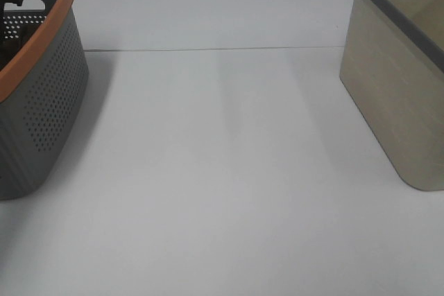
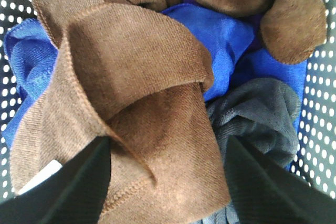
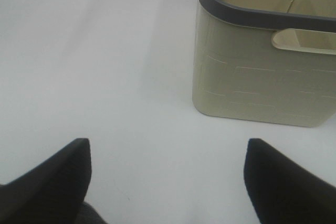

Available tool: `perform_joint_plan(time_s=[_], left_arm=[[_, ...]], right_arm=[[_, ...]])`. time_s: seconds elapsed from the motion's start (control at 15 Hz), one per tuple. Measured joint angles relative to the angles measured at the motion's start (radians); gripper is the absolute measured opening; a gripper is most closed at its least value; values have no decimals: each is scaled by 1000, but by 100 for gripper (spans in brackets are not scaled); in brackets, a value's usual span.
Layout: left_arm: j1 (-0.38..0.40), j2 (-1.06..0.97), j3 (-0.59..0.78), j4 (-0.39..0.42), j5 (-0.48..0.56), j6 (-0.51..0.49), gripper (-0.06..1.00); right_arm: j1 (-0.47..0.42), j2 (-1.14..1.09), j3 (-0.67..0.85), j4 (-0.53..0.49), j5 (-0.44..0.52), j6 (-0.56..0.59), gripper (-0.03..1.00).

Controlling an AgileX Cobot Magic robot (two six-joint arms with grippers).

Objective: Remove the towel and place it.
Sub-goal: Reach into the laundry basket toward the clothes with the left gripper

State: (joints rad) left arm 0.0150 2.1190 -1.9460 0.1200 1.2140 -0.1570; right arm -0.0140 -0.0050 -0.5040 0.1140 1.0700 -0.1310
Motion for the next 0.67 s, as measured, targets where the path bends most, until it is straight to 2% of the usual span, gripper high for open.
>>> perform_joint_plan(time_s=[0.67], left_arm=[[0,2,-1,20,0,31,60]], right_arm=[[0,0,0,0,0,0,77]])
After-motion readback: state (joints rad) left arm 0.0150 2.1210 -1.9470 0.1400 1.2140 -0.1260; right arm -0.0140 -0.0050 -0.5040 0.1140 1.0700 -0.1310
